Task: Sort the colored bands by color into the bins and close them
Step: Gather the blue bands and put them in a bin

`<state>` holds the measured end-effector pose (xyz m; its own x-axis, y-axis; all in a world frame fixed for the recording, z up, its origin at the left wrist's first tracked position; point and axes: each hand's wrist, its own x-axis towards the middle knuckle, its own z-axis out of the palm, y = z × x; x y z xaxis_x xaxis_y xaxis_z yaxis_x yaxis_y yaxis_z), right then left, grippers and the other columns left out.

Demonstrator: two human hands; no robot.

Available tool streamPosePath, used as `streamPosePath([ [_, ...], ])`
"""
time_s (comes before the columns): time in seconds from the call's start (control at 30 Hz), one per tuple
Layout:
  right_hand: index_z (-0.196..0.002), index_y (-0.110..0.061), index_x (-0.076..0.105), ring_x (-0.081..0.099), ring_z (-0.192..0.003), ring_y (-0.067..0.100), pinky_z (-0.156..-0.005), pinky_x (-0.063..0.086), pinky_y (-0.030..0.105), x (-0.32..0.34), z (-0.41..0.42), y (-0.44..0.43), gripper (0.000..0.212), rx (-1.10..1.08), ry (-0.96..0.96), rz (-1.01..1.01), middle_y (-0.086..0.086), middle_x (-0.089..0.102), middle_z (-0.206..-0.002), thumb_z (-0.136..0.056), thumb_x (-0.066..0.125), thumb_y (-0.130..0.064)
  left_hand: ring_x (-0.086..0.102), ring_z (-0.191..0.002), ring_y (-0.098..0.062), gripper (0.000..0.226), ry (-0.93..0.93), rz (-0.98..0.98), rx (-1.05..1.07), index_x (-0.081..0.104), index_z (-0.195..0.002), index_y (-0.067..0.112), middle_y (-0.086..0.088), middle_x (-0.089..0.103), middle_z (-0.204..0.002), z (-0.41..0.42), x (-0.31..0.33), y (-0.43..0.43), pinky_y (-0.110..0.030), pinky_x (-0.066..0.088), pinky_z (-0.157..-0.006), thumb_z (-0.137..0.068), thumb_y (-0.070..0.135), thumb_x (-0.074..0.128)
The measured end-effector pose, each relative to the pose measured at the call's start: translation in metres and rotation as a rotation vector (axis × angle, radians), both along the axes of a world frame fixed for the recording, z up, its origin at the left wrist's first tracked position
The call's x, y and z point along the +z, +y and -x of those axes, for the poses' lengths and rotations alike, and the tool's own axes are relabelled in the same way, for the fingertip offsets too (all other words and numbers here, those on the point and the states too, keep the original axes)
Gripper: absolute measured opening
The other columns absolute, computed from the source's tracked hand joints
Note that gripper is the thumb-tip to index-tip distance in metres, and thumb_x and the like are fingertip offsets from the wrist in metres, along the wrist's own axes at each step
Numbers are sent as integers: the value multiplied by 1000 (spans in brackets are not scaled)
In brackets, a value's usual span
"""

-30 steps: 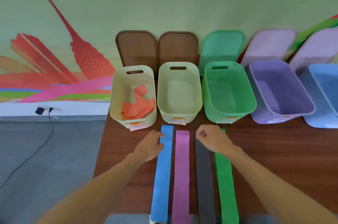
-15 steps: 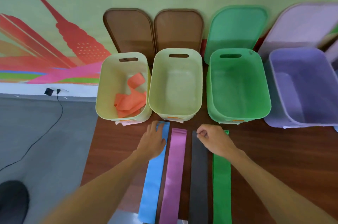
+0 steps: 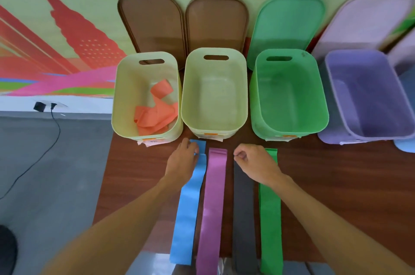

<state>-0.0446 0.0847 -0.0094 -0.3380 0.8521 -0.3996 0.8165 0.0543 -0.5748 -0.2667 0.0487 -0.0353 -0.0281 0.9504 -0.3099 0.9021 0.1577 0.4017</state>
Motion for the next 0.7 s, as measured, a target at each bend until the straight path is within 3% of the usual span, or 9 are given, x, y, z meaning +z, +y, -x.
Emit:
streamPosePath([
  [0.2,-107,-20,63,63,-97,21,-80,53,39,6,53,-8,20,116,-65,-109,-2,64,-108,-92,50,-21,59,-89,-29,8,-51,-23,42,52,-99,17,-3,64,-96,31,24,-13,-39,46,-72,-94,23,51],
  [0.3,-129,-19,53,60,-112,24,-89,51,43,-1,85,-12,34,190,-124,-148,0,54,-133,-96,46,-22,61,-95,-25,15,-105,-12,110,55,-108,20,-1,65,-103,44,34,-18,-39,49,-80,-94,24,51],
  [0.4,-140,-15,41,58,-117,27,-87,52,43,-12,105,-15,45,245,-225,-169,1,37,-149,-95,47,-20,62,-100,-20,23,-163,-27,158,61,-115,19,0,67,-109,55,42,-21,-38,50,-86,-93,23,54],
  [0.53,-138,-12,41,62,-109,28,-79,56,41,-26,120,-19,46,221,-291,-206,5,40,-145,-93,50,-14,62,-89,-14,17,-225,-52,190,68,-105,18,1,69,-99,65,50,-28,-33,51,-79,-91,20,58],
  [0.7,-129,-14,51,66,-97,28,-72,56,39,-27,126,-19,37,128,-287,-333,3,49,-134,-92,54,-12,54,-72,1,13,-314,-82,220,70,-98,17,11,63,-84,70,61,-35,-4,39,-64,-89,16,61],
])
